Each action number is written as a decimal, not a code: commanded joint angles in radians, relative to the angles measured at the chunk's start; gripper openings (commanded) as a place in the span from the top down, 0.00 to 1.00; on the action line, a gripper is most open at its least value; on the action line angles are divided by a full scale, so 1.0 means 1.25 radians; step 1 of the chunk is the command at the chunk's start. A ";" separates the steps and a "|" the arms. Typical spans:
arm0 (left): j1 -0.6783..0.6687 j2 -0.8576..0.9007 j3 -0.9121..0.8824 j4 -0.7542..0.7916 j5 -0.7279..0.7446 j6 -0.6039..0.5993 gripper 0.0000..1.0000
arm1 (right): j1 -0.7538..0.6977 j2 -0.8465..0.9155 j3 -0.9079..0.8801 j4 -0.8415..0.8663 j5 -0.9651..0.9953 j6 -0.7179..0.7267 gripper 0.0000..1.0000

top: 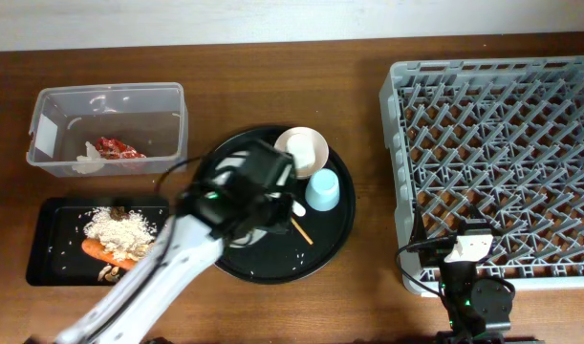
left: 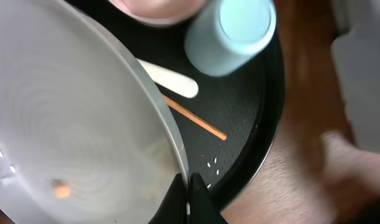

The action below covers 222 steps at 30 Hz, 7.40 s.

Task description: Sort waste into correct bins and load items into the dishwasher rack

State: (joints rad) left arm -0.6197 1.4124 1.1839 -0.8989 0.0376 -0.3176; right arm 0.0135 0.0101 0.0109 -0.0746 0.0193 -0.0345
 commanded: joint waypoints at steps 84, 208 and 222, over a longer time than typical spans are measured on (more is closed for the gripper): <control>0.098 0.185 0.153 -0.149 0.038 -0.024 0.99 | -0.006 -0.004 -0.004 -0.004 0.009 -0.002 0.01; 0.813 0.088 0.403 -0.383 -0.159 -0.090 0.01 | 0.414 1.395 0.928 -0.364 0.013 0.167 0.12; 0.813 0.088 0.403 -0.383 -0.159 -0.090 0.01 | 0.414 1.408 0.930 -0.363 -0.010 0.176 0.35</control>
State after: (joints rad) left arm 0.3923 1.5261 1.6794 -1.3800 -0.1570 -0.4168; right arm 0.5323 1.7729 1.1606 -0.5220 0.0174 0.1768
